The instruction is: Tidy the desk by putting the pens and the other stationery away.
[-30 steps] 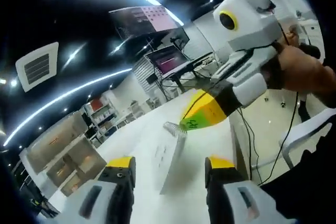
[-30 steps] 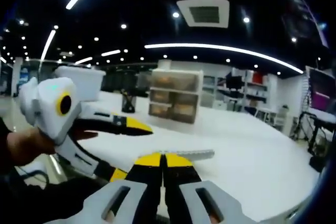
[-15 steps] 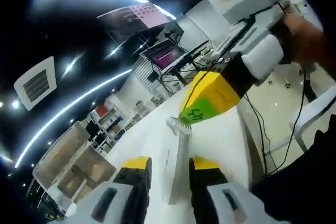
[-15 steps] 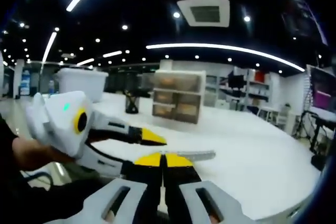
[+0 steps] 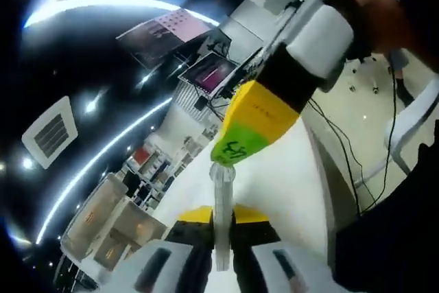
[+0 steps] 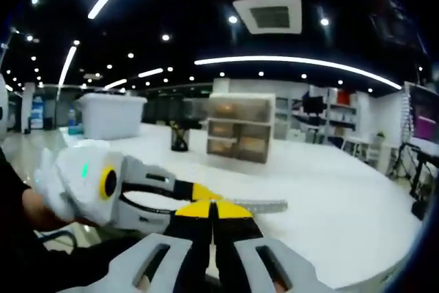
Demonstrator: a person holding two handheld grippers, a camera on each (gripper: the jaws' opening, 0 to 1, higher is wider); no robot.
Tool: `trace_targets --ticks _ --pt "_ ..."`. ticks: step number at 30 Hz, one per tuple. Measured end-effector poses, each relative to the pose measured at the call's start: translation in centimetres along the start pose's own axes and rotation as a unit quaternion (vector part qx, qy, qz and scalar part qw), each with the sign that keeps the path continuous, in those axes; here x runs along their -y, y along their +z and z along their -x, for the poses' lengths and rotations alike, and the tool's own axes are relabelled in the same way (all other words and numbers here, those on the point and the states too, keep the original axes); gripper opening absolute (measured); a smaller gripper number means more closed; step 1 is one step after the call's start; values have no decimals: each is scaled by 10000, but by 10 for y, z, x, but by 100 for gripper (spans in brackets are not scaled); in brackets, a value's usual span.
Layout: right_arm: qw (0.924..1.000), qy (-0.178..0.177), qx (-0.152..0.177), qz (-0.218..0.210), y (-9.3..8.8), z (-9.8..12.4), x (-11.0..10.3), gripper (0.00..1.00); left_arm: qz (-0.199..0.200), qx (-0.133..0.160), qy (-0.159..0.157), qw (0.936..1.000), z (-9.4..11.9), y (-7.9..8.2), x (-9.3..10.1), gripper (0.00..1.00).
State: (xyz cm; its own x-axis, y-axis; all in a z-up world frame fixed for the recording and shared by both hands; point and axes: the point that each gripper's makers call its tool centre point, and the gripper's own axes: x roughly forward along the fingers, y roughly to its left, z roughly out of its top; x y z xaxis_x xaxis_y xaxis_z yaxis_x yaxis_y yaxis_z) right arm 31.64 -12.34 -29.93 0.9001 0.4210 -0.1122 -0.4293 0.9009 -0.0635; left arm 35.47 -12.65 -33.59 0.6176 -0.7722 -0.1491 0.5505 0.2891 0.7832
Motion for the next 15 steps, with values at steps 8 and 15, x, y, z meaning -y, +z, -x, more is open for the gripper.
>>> trace_targets --ticks 8,15 --pt "10000 48 -37 30 -3 -1 -3 0 -416 -222 161 9988 5 -4 -3 8" --pt "9992 114 214 332 6 -4 -11 3 -748 -329 306 9962 13 -6 -10 7"
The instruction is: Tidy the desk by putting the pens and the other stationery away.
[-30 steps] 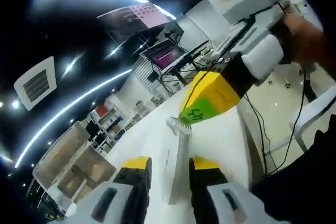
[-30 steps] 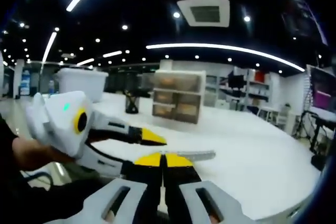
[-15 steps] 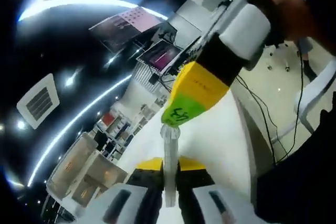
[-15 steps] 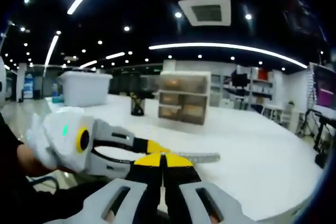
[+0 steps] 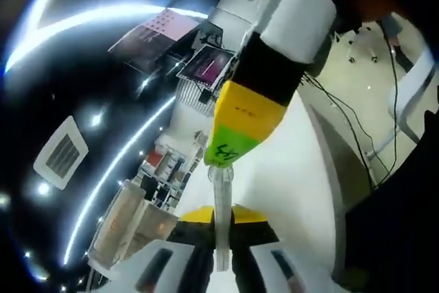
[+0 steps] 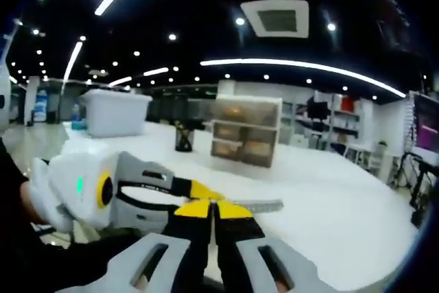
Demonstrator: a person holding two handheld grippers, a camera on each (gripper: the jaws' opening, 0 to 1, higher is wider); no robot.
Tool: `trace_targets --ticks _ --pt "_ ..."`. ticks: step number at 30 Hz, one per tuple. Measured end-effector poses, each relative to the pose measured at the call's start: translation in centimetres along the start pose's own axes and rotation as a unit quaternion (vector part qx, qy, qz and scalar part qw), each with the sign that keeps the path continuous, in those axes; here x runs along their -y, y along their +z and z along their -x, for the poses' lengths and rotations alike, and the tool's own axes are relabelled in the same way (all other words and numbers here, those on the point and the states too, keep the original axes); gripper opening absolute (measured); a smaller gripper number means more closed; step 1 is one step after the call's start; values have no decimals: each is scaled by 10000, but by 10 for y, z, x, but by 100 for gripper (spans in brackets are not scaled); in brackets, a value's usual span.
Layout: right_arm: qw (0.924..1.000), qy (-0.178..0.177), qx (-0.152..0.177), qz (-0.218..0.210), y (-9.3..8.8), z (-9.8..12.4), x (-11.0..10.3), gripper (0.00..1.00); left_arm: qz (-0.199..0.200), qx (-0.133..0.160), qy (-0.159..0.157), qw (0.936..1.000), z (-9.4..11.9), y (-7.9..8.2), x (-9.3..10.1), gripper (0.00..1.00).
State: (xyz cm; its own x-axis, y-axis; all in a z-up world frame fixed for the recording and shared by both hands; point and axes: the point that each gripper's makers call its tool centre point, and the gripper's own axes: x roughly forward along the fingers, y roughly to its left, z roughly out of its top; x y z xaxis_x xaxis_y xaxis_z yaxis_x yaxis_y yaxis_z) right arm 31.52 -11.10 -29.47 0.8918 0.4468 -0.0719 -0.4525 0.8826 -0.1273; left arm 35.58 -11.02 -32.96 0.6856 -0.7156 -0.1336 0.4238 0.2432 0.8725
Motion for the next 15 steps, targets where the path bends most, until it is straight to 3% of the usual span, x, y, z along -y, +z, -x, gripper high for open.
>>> trace_targets --ticks 4,15 --pt "9997 -115 202 -9 10 1 2 22 -35 -86 100 9999 5 -8 -8 7" --pt "9994 -202 213 -178 -2 3 9 29 -350 -380 702 9962 31 -33 -65 7"
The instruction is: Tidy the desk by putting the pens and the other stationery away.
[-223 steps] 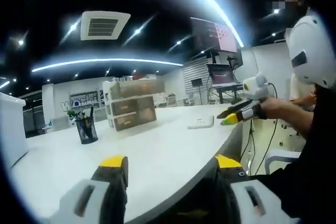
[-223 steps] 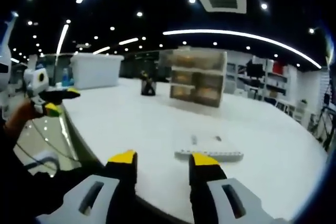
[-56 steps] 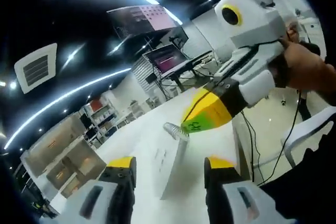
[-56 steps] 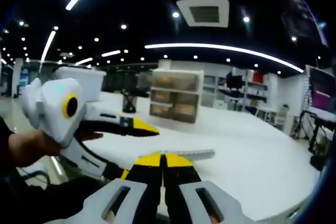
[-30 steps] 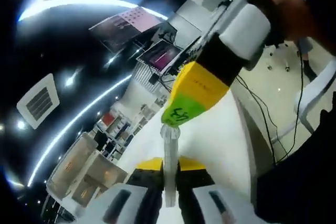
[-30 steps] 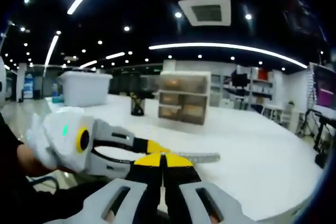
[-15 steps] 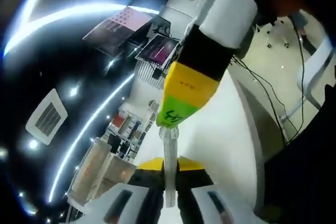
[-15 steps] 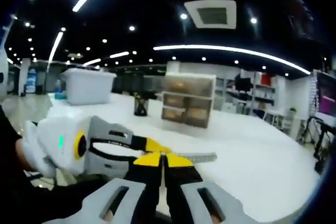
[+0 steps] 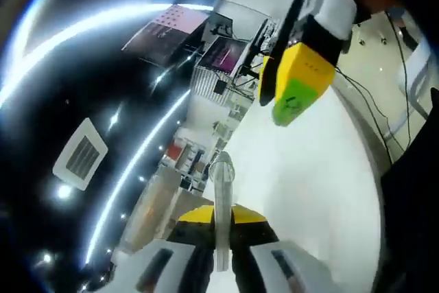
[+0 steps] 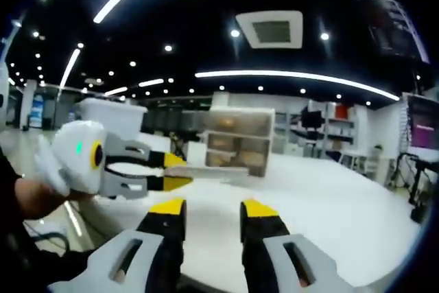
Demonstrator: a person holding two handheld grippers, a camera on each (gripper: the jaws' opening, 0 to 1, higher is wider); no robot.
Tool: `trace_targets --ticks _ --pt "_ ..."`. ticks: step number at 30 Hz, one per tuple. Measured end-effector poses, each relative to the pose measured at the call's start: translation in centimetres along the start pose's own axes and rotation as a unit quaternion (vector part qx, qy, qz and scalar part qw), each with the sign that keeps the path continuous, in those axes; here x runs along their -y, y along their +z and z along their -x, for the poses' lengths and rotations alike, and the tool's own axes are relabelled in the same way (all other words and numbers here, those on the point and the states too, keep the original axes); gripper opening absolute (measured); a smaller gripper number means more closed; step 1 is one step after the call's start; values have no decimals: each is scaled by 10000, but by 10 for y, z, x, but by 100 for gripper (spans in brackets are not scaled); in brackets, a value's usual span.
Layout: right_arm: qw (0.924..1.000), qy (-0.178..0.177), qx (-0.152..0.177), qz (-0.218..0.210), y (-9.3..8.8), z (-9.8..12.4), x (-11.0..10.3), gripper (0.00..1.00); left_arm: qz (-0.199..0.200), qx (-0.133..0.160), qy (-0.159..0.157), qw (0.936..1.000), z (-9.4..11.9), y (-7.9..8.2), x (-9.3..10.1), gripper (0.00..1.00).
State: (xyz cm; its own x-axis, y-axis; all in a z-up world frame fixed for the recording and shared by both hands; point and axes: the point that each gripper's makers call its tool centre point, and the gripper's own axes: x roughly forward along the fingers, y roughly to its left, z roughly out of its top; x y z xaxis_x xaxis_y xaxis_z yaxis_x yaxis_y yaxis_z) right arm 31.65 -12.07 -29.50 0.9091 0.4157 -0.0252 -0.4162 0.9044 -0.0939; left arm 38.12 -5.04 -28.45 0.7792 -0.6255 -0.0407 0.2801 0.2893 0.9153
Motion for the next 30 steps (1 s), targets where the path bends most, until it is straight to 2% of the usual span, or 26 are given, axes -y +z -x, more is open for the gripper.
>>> trace_targets --ticks 8,16,25,30 --pt "9998 48 -149 -130 -13 0 -2 33 -648 -219 289 9972 11 -16 -47 7" --pt "9996 88 -214 -189 -17 1 -2 38 -1240 -447 364 9906 13 -26 -83 7" --pt "9996 129 -187 -171 -15 3 -4 39 -1675 -604 495 9828 11 -32 -123 7" --pt "9995 179 -142 -196 -11 4 -6 42 -1920 -698 454 9779 2 -35 -147 7"
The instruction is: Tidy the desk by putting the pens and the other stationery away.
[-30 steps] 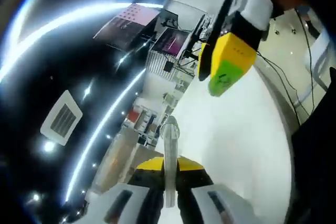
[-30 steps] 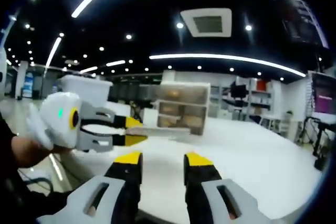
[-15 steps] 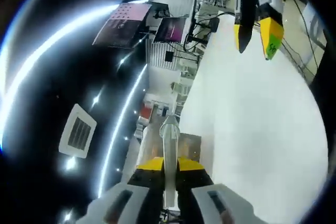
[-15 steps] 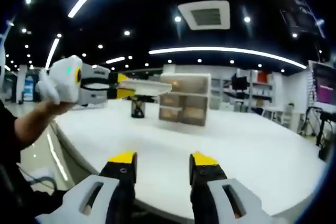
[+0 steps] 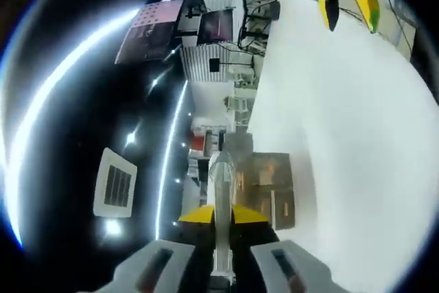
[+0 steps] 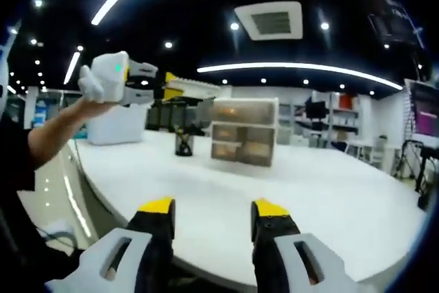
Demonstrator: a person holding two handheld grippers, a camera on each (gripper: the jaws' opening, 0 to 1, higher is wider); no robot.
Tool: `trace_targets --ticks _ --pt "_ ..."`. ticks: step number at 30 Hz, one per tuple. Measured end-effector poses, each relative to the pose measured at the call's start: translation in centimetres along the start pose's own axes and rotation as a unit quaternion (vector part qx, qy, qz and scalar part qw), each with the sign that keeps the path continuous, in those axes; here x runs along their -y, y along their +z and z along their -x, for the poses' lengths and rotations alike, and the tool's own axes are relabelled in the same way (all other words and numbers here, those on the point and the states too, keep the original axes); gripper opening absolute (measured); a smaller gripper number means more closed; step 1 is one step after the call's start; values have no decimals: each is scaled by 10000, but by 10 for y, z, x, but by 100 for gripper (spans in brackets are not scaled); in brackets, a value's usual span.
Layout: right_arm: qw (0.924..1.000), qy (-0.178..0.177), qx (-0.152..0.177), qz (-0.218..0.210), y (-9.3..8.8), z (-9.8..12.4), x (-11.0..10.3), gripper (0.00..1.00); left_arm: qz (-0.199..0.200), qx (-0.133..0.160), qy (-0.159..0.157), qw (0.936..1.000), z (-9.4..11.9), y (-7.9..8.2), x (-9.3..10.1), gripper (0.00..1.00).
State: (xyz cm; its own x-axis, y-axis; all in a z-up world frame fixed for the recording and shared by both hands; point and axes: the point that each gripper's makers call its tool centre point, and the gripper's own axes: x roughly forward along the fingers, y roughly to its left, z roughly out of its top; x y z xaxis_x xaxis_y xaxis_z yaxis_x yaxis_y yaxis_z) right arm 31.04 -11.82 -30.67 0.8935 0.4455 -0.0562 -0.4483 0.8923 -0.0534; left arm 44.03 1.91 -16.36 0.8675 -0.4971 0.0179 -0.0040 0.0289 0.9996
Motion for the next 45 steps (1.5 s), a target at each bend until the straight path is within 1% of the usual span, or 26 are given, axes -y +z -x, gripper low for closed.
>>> trace_targets --ticks 4,7,9,16,18,21,26,29,34,40,42,44,45 --pt "10000 -5 2 -14 1 1 1 42 -126 -67 -3 9999 -11 -8 -18 7" --pt "10000 4 -24 -18 1 1 2 43 -255 -109 -38 9996 -19 -13 -27 7" --pt "10000 20 -34 -16 1 1 2 44 -274 -138 -86 9995 -26 -17 -32 8" --pt "10000 52 -23 -24 4 1 2 45 -307 -200 -343 9987 -50 -27 -41 8" --pt "10000 47 -24 -34 4 1 3 45 -296 -225 -396 9985 -54 -30 -41 8" --pt "10000 40 -25 -58 4 2 5 45 -264 -224 -559 9978 -63 -33 -39 8" --pt "9999 46 -20 -90 4 1 6 45 -171 -236 -708 9971 -73 -36 -39 8" --pt "9999 53 -18 -106 4 1 6 45 14 -182 -857 9962 -79 -35 -39 8" --pt "9999 75 -44 -132 1 0 5 45 108 -128 -1054 9943 -87 -34 -41 8" --pt "9998 99 -56 -139 0 0 4 44 329 -108 -1399 9896 -97 -34 -39 8" --pt "9998 97 -33 -146 1 1 5 44 493 -107 -1542 9868 -100 -34 -40 8" --pt "9998 97 -39 -152 0 1 5 44 587 -114 -1589 9855 -103 -35 -42 8" --pt "9998 101 -39 -154 0 1 5 44 706 -128 -1655 9836 -106 -35 -43 8"
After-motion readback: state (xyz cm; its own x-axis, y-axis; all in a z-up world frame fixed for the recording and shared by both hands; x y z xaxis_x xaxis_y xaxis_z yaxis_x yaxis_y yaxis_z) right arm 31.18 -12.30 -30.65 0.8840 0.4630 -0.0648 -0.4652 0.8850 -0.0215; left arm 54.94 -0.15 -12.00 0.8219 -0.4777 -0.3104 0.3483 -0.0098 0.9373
